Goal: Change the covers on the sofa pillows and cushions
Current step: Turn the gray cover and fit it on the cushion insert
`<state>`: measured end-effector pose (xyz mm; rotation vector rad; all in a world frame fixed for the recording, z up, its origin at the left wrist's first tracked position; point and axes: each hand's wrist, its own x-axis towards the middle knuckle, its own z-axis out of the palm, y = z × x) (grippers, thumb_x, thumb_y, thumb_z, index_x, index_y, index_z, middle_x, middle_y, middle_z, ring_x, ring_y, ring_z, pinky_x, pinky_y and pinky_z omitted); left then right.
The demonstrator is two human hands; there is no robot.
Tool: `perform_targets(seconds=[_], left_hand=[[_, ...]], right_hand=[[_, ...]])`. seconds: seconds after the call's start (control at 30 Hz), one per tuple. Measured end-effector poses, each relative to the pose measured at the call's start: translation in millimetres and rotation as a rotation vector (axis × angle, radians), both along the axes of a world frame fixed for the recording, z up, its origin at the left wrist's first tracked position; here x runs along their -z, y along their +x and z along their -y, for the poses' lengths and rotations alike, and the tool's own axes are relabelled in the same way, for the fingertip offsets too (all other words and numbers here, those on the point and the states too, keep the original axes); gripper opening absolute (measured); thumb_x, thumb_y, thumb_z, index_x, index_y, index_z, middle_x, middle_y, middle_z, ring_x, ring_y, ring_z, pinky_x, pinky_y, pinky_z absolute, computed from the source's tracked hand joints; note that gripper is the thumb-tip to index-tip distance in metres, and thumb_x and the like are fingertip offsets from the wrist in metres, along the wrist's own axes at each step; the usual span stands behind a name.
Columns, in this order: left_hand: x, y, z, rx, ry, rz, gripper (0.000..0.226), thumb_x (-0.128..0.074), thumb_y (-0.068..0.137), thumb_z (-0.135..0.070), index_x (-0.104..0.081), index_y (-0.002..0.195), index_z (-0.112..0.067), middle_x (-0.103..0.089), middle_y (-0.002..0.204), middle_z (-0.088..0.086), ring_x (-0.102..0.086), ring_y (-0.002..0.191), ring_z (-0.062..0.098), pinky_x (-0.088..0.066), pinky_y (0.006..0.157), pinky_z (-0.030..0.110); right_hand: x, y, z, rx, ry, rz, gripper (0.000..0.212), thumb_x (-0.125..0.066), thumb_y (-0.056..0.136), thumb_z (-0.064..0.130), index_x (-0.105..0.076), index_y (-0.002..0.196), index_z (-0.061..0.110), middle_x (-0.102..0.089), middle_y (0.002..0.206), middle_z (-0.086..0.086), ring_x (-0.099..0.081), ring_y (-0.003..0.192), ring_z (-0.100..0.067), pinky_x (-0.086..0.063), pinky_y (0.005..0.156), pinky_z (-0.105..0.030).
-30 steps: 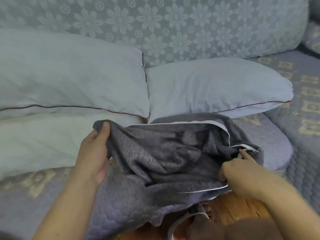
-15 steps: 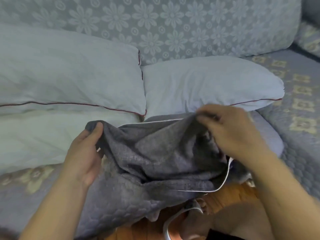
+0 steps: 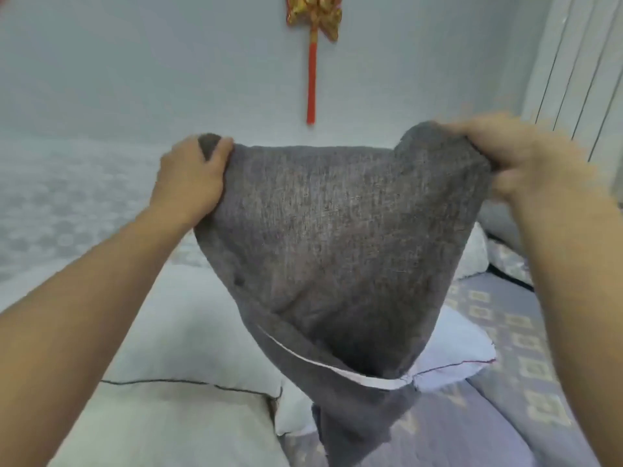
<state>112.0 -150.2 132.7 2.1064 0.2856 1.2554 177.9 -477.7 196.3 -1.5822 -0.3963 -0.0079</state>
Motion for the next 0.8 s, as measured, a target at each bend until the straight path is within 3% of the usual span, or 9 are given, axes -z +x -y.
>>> perform_targets(seconds=[0.1,0.17,0.23,0.3,0.33,0.4,0.53,0.63,0.8], left_hand=[[-20.3,21.8,-10.5,-0.215,0.156,-0.141,0.048,-0.054,0.1,-0.044,-0.043,0.136,-0.014,-0.048,0.134,0.018,-0.053,0.116,0.041,-0.042,0.089,0.048],[2.7,19.2,12.0,-0.219,0.222,-0.056,0.052,-0.058,0.097,-0.034,-0.04,0.143,-0.017,-0.041,0.137,0.017,-0.046,0.123,0.038,-0.04,0.098,0.047],[67.1,10.8,60.5,0.04,0.312,0.0,0.041,-0.058,0.096,-0.027,-0.053,0.136,-0.021,-0.05,0.129,0.01,-0.047,0.121,0.031,-0.041,0.101,0.043],[169.1,-11.3,121.1,0.385,0.416,-0.167,0.033,-0.058,0.094,-0.027,-0.063,0.127,-0.025,-0.055,0.122,0.001,-0.05,0.117,0.022,-0.044,0.101,0.041],[222.3,-25.1,147.4,0.5,0.466,-0.295,0.037,-0.057,0.091,-0.029,-0.063,0.128,-0.028,-0.055,0.122,-0.001,-0.051,0.117,0.02,-0.047,0.099,0.041],[312.4,-46.8,180.8,0.618,0.595,-0.55,0.051,-0.049,0.086,-0.035,-0.055,0.136,-0.032,-0.052,0.129,0.0,-0.052,0.12,0.025,-0.05,0.096,0.044],[393.2,-69.3,179.1,0.524,0.496,-0.824,0.057,-0.057,0.091,-0.033,-0.043,0.145,-0.035,-0.039,0.145,-0.002,-0.038,0.135,0.025,-0.04,0.11,0.038],[414.3,-94.5,174.4,0.331,0.291,-0.711,0.041,-0.073,0.079,-0.026,-0.065,0.119,-0.026,-0.053,0.125,0.002,-0.052,0.116,0.029,-0.05,0.096,0.045],[429.3,-135.8,173.9,0.118,0.108,-0.699,0.038,-0.088,0.064,-0.034,-0.065,0.092,-0.022,-0.054,0.109,0.006,-0.051,0.098,0.032,-0.048,0.081,0.049]], right_hand=[[21.7,52.0,3.0,0.073,0.457,-0.23,0.022,-0.047,0.102,0.003,-0.057,0.083,0.007,-0.058,0.076,-0.004,-0.059,0.051,-0.011,-0.052,0.043,-0.021],[62.4,90.6,8.3,0.379,0.572,-0.263,0.019,-0.041,0.103,0.001,-0.058,0.111,0.005,-0.053,0.097,-0.011,-0.058,0.067,-0.017,-0.06,0.063,-0.025],[129.6,111.0,22.0,0.502,0.444,-0.375,0.033,-0.032,0.105,0.002,-0.05,0.132,0.004,-0.049,0.11,-0.016,-0.056,0.087,-0.026,-0.06,0.083,-0.036],[203.8,104.0,31.4,0.452,0.212,-0.514,0.021,-0.033,0.102,0.001,-0.05,0.113,0.006,-0.048,0.095,-0.013,-0.052,0.074,-0.027,-0.058,0.056,-0.033],[239.6,94.1,32.6,0.426,0.037,-0.56,0.018,-0.038,0.101,0.003,-0.047,0.114,0.011,-0.046,0.087,-0.011,-0.048,0.066,-0.026,-0.049,0.045,-0.031],[306.8,75.8,39.7,0.389,-0.201,-0.524,0.04,-0.05,0.097,0.005,-0.044,0.134,0.018,-0.053,0.087,-0.009,-0.05,0.064,-0.025,-0.047,0.044,-0.028],[400.6,23.7,44.1,0.363,-0.544,-0.465,0.009,-0.057,0.089,0.004,-0.059,0.095,0.01,-0.061,0.088,-0.012,-0.059,0.08,-0.028,-0.056,0.076,-0.043],[441.2,-12.4,39.2,0.11,-0.715,-0.473,0.004,-0.06,0.088,0.013,-0.061,0.085,0.015,-0.065,0.082,-0.008,-0.058,0.07,-0.022,-0.049,0.064,-0.032],[458.7,-43.1,29.2,-0.115,-0.949,-0.432,0.018,-0.067,0.09,0.022,-0.067,0.086,0.004,-0.07,0.078,-0.011,-0.068,0.075,-0.028,-0.05,0.062,-0.031]])
